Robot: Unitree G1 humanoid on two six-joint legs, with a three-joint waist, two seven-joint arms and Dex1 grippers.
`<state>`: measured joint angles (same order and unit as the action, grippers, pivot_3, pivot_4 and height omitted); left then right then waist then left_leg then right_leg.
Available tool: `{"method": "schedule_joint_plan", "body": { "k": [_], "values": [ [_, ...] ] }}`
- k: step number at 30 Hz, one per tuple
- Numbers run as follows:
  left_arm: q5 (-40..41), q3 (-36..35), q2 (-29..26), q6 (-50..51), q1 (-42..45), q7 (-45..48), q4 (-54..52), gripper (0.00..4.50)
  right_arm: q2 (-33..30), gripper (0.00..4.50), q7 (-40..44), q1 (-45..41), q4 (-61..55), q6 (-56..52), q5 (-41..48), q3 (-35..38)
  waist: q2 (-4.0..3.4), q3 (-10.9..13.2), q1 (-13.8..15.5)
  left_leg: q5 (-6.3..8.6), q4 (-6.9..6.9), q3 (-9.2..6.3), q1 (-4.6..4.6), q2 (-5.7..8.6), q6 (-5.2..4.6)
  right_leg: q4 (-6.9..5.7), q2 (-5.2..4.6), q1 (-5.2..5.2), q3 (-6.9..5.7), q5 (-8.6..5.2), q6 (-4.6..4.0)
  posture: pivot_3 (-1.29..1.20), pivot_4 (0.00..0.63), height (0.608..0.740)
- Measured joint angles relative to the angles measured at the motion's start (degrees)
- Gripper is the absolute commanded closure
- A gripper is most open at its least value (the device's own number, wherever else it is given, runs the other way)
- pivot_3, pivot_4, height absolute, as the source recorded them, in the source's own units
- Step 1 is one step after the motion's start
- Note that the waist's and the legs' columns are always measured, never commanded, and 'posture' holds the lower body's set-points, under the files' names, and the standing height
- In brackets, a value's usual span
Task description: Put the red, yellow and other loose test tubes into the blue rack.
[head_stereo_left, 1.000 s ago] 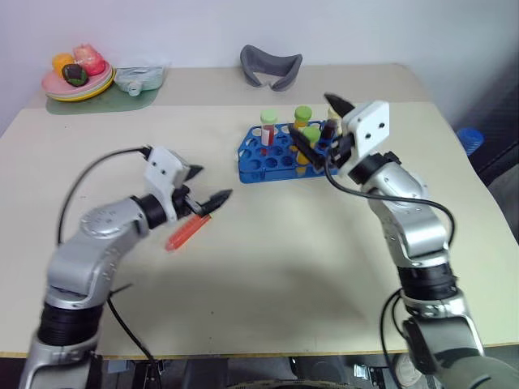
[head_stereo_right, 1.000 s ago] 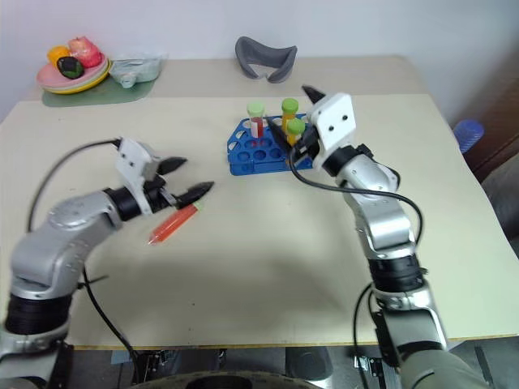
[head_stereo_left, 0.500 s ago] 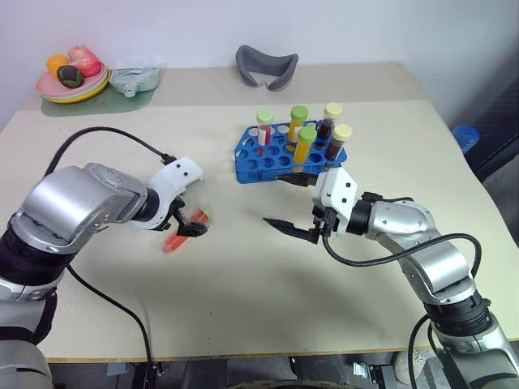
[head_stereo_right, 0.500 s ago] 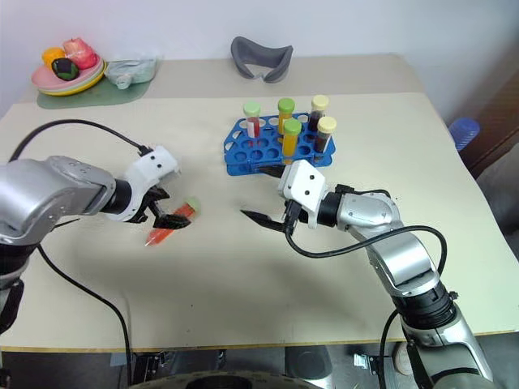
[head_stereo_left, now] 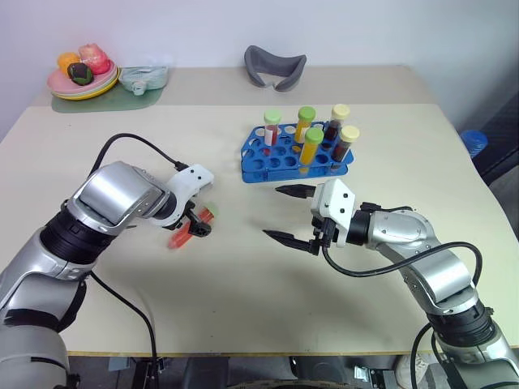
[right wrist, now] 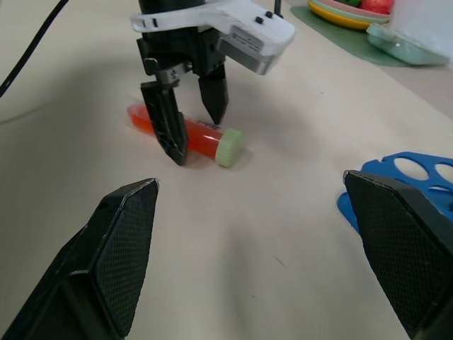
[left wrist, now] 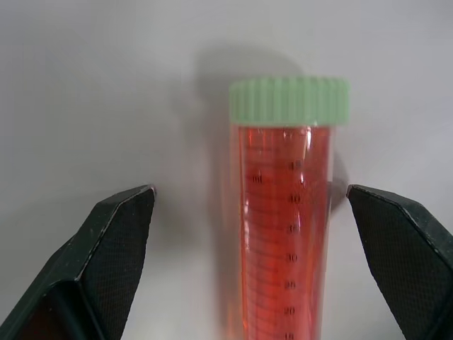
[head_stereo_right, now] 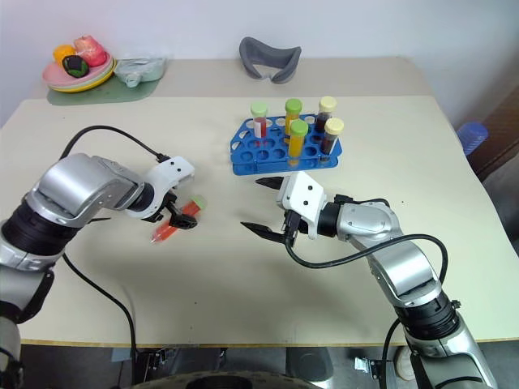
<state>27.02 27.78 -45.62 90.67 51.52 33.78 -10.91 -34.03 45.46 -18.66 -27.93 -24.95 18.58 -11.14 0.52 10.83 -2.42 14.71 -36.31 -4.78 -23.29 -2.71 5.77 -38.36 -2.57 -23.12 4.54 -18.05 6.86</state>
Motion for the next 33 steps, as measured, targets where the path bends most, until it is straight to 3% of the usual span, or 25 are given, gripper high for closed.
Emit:
{"method": "schedule_joint_plan", "body": {
  "k": [3, 9, 17, 22, 27, 30, 33],
  "values": [
    [-0.7, -0.1, 1.3, 1.1, 0.2, -1.3, 0.1, 0.83, 0.3, 0.17, -0.2, 0.0, -0.2, 0.0, -0.3, -0.4, 0.0, 0.0, 0.0, 0.0, -0.01, 0.0, 0.01, 0.0, 0.0, 0.0, -0.01, 0.02, 0.0, 0.0, 0.0, 0.0, 0.15, 0.74],
    [-0.7, -0.3, 1.7, 1.4, 0.3, -2.4, -0.1, 3.67, 0.5, 0.17, -0.3, -0.1, -0.2, 0.0, -0.4, -0.9, 0.0, 0.0, -0.1, 0.0, 0.0, 0.0, 0.03, 0.0, 0.0, -0.02, 0.0, 0.02, 0.0, 0.0, 0.0, 0.0, 0.15, 0.74],
    [-0.3, -1.3, 0.7, 1.4, 0.1, -3.3, -0.5, 3.73, 0.8, 0.17, -0.2, -0.6, -0.2, 0.0, -0.5, -1.0, 0.01, 0.0, -0.2, 0.0, 0.0, -0.01, 0.02, 0.0, 0.01, -0.02, 0.0, 0.0, 0.0, 0.0, 0.0, 0.0, 0.15, 0.74],
    [-2.3, -11.7, 3.7, -4.0, -0.9, -6.9, -1.2, 3.73, 0.8, 0.17, -0.8, -0.5, -0.2, -0.1, -1.0, -0.8, 0.03, 0.0, 0.0, -0.11, -0.03, -0.02, -0.03, 0.0, 0.2, 0.01, -0.03, 0.0, -0.03, 0.0, 0.0, 0.0, 0.15, 0.74],
    [-5.4, -24.2, 17.8, -28.5, -3.2, -13.8, -6.5, 3.73, 2.1, 0.17, -5.7, 2.9, 0.6, -1.4, -1.6, 2.4, 0.1, 0.0, 1.1, -0.14, -0.14, 0.02, -0.14, 0.01, 0.27, 0.15, -0.1, 0.02, -0.07, 0.01, 0.01, 0.0, 0.15, 0.74],
    [-10.0, -22.1, 23.8, -44.2, -6.1, -15.9, -6.8, 3.73, 3.3, 0.17, -9.8, 6.4, 2.3, -2.3, -2.3, 5.3, 0.03, -0.1, 1.4, -0.14, -0.12, 0.09, -0.09, 0.0, 0.26, 0.13, -0.09, 0.01, -0.02, 0.01, 0.01, 0.0, 0.15, 0.74],
    [-15.2, -18.0, 32.5, -58.0, -8.6, -19.0, -0.3, 3.73, 4.1, 0.17, -12.9, 8.7, 2.9, -2.8, -2.5, 8.5, 0.03, -0.1, 1.6, -0.12, -0.24, 0.11, -0.11, 0.02, 0.23, 0.09, -0.1, 0.03, 0.0, 0.02, 0.02, 0.0, 0.15, 0.74]
  ]
}}
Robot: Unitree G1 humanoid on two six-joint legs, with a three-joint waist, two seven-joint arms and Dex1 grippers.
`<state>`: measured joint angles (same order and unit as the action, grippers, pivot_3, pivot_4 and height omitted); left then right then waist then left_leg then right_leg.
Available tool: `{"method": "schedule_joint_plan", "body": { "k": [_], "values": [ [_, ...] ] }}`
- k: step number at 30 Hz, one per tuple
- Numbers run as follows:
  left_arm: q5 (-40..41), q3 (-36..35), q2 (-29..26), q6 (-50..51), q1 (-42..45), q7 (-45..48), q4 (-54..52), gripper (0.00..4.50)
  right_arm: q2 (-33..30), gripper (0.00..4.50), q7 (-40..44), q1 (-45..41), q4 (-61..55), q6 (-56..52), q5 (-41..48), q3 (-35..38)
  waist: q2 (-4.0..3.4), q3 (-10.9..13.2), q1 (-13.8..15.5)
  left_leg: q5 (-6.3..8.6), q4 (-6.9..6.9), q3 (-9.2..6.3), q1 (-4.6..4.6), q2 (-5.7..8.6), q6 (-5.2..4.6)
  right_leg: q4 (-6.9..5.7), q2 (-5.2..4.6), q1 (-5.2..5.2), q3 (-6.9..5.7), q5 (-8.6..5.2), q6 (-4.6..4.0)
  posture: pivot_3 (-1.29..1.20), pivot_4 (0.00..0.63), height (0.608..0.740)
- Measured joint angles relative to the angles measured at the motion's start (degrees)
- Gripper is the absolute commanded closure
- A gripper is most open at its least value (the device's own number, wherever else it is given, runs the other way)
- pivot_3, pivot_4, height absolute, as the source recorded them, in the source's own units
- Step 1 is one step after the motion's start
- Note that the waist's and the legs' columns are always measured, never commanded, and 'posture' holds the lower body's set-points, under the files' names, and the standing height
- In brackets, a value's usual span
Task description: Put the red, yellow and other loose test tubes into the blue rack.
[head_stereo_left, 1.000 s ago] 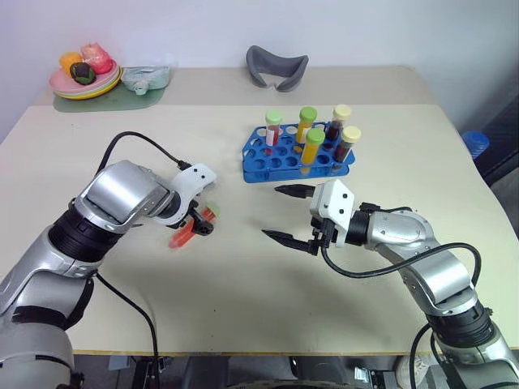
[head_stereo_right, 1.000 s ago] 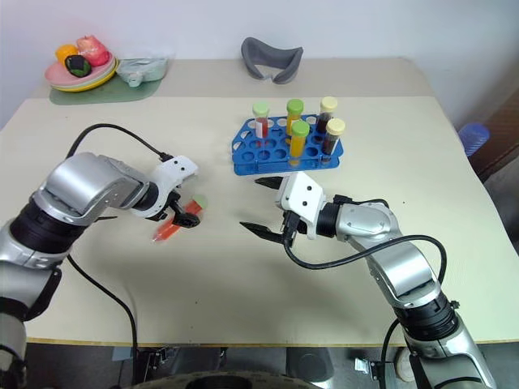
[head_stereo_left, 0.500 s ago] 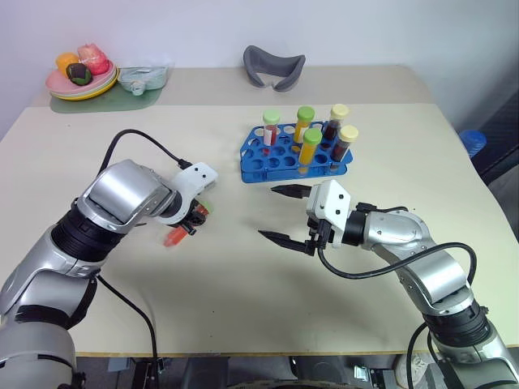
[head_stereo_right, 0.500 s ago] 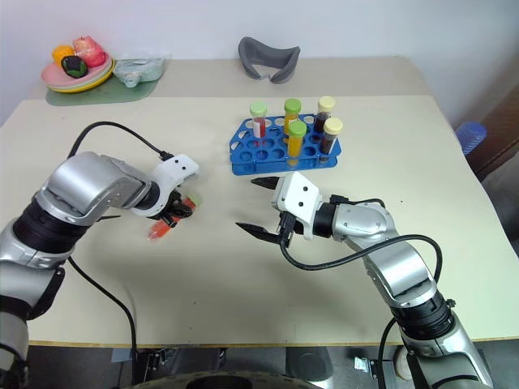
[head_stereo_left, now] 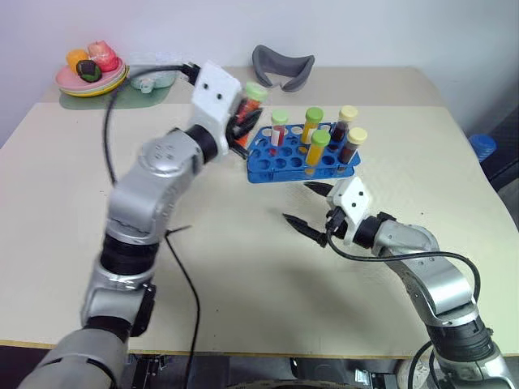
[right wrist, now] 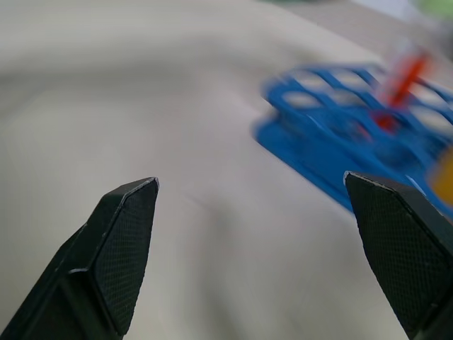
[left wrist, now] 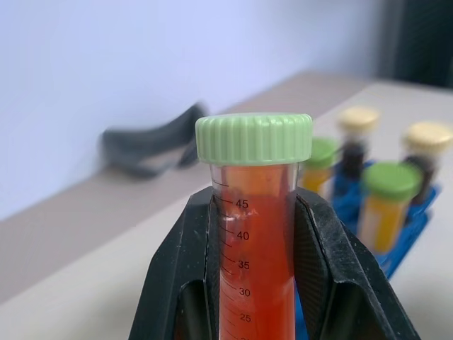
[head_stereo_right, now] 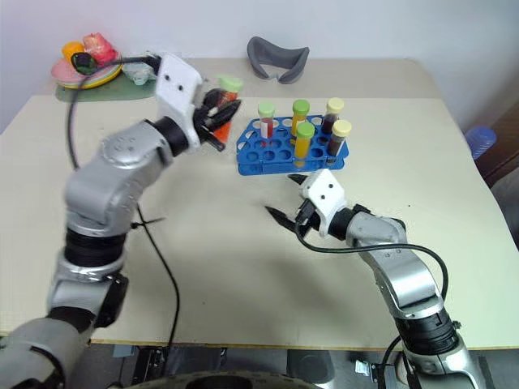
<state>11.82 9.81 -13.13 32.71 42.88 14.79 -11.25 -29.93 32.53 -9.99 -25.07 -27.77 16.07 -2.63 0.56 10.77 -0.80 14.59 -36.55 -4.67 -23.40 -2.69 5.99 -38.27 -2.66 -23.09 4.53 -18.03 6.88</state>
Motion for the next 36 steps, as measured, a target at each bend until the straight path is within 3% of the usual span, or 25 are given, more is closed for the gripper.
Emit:
{"method": "schedule_joint_plan", "body": {
  "k": [4, 11, 36],
  "values": [
    [-5.6, 3.3, 6.5, -14.6, -0.2, -3.0, 10.0, 3.73, 0.2, 0.17, -1.9, 0.7, 0.0, -0.5, 0.0, 2.1, 0.0, 0.0, -0.3, 0.06, -0.04, 0.01, 0.04, -0.01, -0.11, -0.05, 0.06, 0.0, 0.04, 0.0, 0.0, 0.0, 0.15, 0.74],
    [-10.2, 2.3, 10.0, -33.0, -2.0, -5.2, 26.2, 3.73, 0.0, 0.17, -3.0, 2.8, -1.2, -1.6, 0.0, 3.6, -0.01, 0.0, -0.2, 0.09, -0.06, 0.01, 0.03, 0.0, -0.16, -0.05, 0.05, 0.0, 0.04, 0.0, 0.01, 0.0, 0.15, 0.74],
    [-10.8, -1.5, 17.2, -52.3, 0.2, -2.4, 46.3, 3.73, -0.1, 0.17, -5.1, 3.3, -2.3, -2.0, 0.0, 4.9, -0.03, 0.0, -0.2, 0.09, -0.06, -0.02, 0.21, 0.0, -0.16, 0.03, 0.07, 0.28, 0.0, -0.01, 0.02, 0.0, 0.15, 0.74]
  ]
}}
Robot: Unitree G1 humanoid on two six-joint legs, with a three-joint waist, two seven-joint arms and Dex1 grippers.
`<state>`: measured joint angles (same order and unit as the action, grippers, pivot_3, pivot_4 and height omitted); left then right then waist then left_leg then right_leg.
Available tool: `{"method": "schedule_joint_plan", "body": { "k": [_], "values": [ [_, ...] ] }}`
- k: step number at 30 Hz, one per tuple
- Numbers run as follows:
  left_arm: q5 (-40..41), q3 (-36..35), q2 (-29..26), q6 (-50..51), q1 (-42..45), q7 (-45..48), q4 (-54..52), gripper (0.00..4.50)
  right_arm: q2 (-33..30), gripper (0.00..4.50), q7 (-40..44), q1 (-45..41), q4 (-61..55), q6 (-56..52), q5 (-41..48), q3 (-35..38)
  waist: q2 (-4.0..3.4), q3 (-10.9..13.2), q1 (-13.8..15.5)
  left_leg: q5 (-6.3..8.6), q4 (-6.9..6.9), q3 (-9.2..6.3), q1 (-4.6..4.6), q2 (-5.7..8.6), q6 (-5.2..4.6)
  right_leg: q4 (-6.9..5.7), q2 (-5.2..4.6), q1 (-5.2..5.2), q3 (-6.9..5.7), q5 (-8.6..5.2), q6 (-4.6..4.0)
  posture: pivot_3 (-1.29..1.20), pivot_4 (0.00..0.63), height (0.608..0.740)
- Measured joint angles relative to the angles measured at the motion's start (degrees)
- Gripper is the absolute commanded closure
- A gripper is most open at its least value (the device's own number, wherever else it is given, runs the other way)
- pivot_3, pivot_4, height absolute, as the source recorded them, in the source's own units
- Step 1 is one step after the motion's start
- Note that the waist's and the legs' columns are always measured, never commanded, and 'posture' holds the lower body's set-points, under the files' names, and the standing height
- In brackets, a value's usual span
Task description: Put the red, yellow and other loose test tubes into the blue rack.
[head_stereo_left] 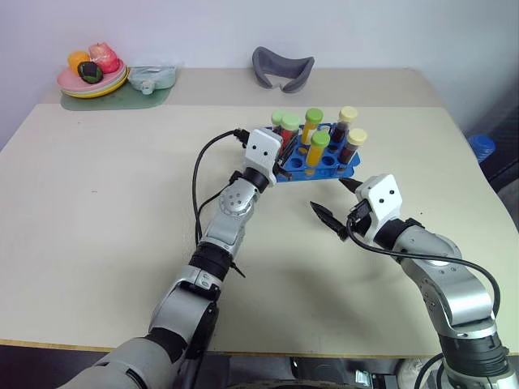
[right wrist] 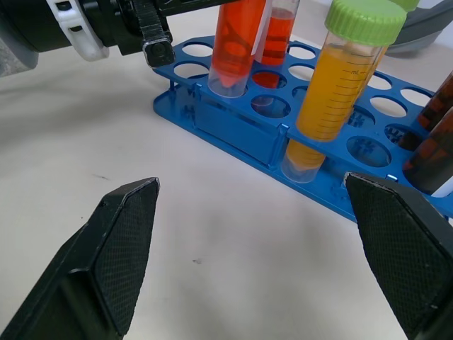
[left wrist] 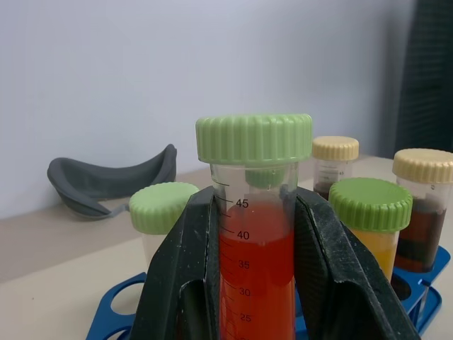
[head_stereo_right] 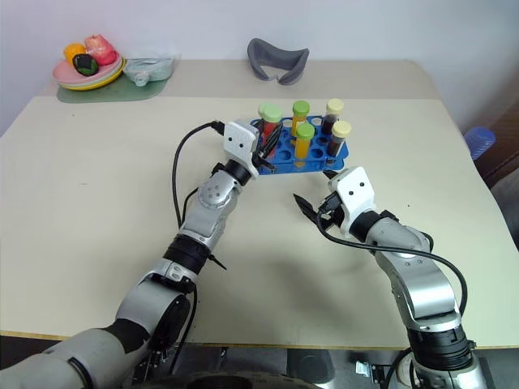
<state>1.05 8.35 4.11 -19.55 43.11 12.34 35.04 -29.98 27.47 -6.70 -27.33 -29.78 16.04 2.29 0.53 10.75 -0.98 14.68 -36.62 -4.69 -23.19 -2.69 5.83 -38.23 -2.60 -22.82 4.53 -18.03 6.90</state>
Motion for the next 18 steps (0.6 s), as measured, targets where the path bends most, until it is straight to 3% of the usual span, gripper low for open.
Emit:
{"method": "schedule_joint_plan", "body": {
  "k": [10, 11, 16, 18],
  "values": [
    [-0.8, -0.1, 0.0, -0.1, -0.1, 0.1, 2.8, 3.73, 0.1, 0.17, -0.1, -0.1, -0.1, 0.0, 0.0, -0.4, 0.0, 0.0, -0.1, 0.0, 0.01, -0.01, 0.0, 0.0, 0.0, 0.0, 0.0, 0.0, 0.0, 0.0, 0.0, 0.0, 0.15, 0.74],
    [-0.5, -0.3, 0.0, -0.1, -0.1, 0.4, 2.9, 2.71, 0.1, 0.17, -0.1, -0.1, -0.1, 0.0, 0.0, -0.5, 0.0, 0.0, -0.1, 0.0, 0.01, -0.01, 0.0, 0.0, 0.0, 0.01, 0.0, 0.0, 0.0, 0.0, 0.0, 0.0, 0.15, 0.74],
    [1.0, -1.3, 0.2, 0.9, -1.1, 2.3, 1.2, 0.49, 0.1, 0.17, 0.0, -0.1, -0.1, 0.0, 0.1, -0.8, 0.0, 0.0, -0.1, 0.0, 0.01, -0.01, 0.0, 0.0, 0.0, 0.0, 0.0, 0.0, 0.0, 0.0, 0.0, 0.0, 0.15, 0.74],
    [2.6, -1.7, -0.7, 2.7, -3.2, 4.1, -2.6, 0.49, 0.1, 0.17, 0.1, -0.1, -0.1, 0.0, 0.3, -0.6, 0.0, 0.0, -0.2, 0.0, 0.02, -0.01, 0.01, -0.01, 0.0, 0.0, 0.01, -0.01, 0.0, 0.0, 0.0, 0.0, 0.15, 0.74]
  ]
}}
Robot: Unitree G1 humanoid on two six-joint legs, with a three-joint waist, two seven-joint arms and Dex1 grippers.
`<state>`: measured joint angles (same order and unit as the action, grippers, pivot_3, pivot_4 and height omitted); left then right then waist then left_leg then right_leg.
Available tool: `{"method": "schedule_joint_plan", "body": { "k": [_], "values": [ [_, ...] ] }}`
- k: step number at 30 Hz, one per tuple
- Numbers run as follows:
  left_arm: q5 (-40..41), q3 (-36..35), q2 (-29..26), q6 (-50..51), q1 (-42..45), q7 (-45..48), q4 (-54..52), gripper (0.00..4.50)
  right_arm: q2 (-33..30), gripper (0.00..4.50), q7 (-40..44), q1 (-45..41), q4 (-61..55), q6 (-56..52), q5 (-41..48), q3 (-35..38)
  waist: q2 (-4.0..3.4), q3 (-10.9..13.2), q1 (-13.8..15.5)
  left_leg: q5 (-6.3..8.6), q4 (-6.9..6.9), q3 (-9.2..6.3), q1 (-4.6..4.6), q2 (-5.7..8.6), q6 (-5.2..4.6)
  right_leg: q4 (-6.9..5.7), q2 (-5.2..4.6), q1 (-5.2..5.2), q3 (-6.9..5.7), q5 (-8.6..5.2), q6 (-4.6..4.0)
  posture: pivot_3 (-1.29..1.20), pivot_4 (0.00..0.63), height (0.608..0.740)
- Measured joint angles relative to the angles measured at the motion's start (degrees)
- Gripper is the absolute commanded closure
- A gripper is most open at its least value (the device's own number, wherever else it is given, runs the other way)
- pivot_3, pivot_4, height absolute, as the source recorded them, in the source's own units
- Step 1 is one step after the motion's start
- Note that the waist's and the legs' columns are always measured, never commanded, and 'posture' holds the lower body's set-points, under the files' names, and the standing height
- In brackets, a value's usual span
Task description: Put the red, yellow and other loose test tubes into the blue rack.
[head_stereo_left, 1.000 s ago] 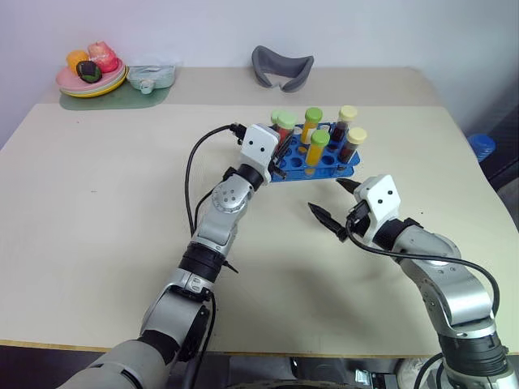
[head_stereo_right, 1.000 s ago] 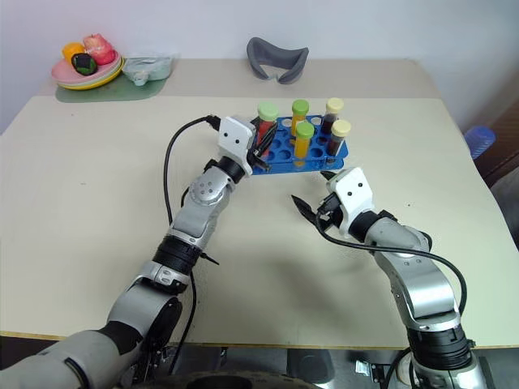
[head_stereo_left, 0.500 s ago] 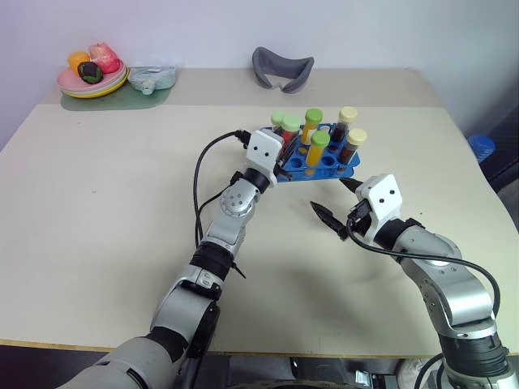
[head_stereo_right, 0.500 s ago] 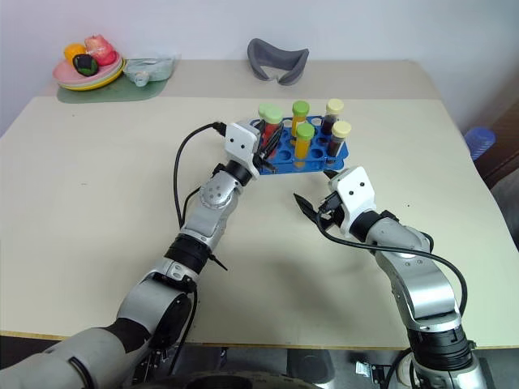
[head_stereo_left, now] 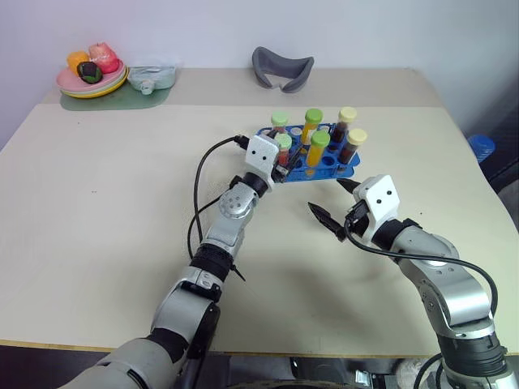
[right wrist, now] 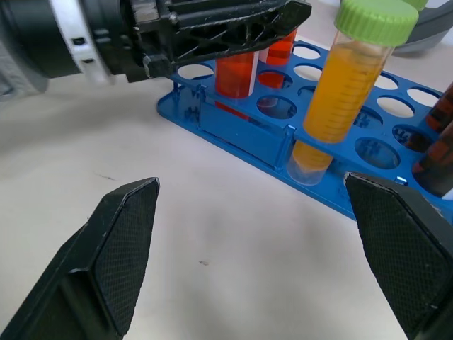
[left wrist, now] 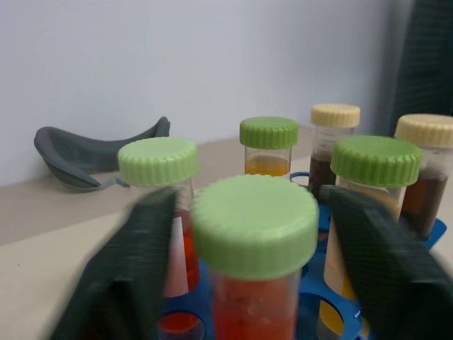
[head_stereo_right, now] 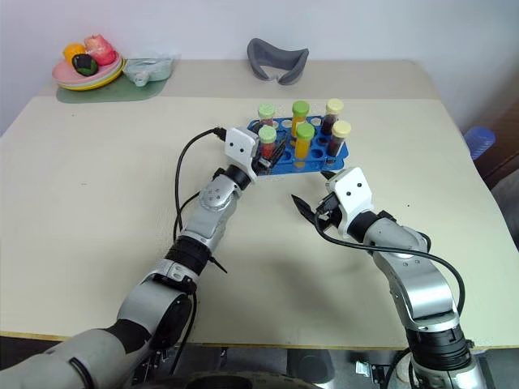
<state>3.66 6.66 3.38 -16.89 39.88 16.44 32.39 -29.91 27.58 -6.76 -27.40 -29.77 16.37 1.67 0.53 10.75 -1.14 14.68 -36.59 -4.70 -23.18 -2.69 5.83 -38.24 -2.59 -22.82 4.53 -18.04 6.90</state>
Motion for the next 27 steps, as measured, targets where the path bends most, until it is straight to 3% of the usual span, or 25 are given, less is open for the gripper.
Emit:
{"method": "schedule_joint_plan", "body": {
  "k": [4, 9, 14, 20, 27],
  "values": [
    [4.8, -1.3, -4.4, 6.6, -6.5, 4.3, -13.2, 0.49, -0.6, 0.17, 2.0, 1.2, -0.2, -0.5, 2.9, 2.7, -0.01, 0.0, -0.2, 0.0, 0.04, 0.0, 0.01, -0.01, 0.0, 0.0, 0.0, 0.0, 0.01, 0.0, 0.0, 0.0, 0.15, 0.74],
    [12.0, -9.3, -20.0, 20.2, -20.1, 9.0, -35.1, 0.49, -5.5, 0.17, 7.2, 6.6, -0.2, -1.6, 7.5, 10.8, -0.04, 0.0, -0.9, 0.16, 0.16, -0.02, 0.23, -0.03, -0.29, -0.04, -0.02, 0.15, 0.01, -0.01, -0.01, 0.0, 0.15, 0.74],
    [13.4, -17.7, -30.9, 26.7, -33.1, 11.4, -42.5, 0.49, -8.0, 0.17, 9.9, 7.1, 5.4, 0.8, 7.4, 14.8, -0.03, 0.0, -1.6, 0.2, 0.35, 0.08, 0.88, -0.06, -0.34, 0.08, 0.02, 0.7, 0.08, -0.02, -0.03, 0.0, 0.15, 0.74],
    [14.9, -25.5, -34.6, 29.5, -43.5, 12.3, -46.0, 0.49, -9.3, 0.17, 12.6, 4.9, 14.3, 5.3, 6.2, 15.4, -0.01, 0.0, -1.2, 0.2, 0.36, 0.09, 0.8, -0.04, -0.34, 0.15, -0.05, 0.7, 0.07, -0.03, -0.03, 0.0, 0.15, 0.74],
    [16.3, -27.6, -34.0, 31.5, -49.2, 11.6, -50.5, 0.49, -9.3, 0.17, 14.3, 1.6, 19.3, 8.5, 4.5, 13.1, -0.01, 0.0, -1.4, 0.2, 0.38, 0.09, 0.81, -0.06, -0.34, 0.13, -0.02, 0.65, 0.08, -0.03, -0.03, 0.0, 0.15, 0.74]
  ]
}}
